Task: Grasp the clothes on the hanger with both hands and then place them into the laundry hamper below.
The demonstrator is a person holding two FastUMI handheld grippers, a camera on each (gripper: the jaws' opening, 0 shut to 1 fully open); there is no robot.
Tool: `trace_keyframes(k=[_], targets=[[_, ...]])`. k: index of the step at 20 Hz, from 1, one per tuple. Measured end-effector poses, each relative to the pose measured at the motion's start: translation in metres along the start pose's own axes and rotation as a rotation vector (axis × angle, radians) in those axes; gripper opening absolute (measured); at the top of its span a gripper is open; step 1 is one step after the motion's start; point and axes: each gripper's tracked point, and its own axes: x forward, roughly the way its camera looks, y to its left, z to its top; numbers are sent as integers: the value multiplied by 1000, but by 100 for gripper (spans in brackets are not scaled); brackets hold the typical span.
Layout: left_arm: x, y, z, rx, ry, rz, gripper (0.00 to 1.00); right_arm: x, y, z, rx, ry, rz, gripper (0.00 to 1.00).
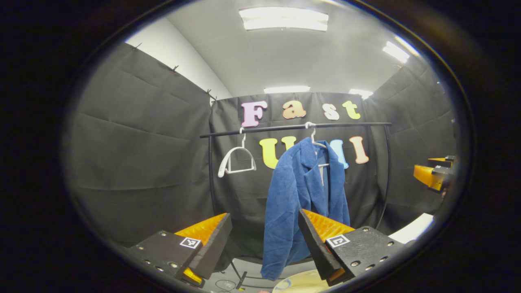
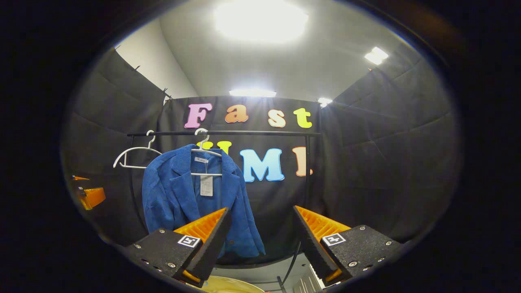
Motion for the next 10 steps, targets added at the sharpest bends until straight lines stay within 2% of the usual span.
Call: trace_keyframes(k=[3,4,5,6,7,9,10], targets=[[16,-13,14,-19,-23,24,100,32,2,7,25,-11,52,93],[22,-18,19,-17,-26,36,89,44,2,8,31,-9,70,93],[27,-25,24,-14,-30,40,100,55,1,11,35,-9,84,93],[34,-33,30,-11,-37,42,95,67,1,16,41,-17,98,93],[40,-40,36,-6,-46,47,100,80,0,19,49,-23,112,93],[55,-54,43,0,-54,60,100,105,0,24,64,-28,134,93],[63,-62,46,1,-54,62,95,117,0,27,73,-30,147,93]])
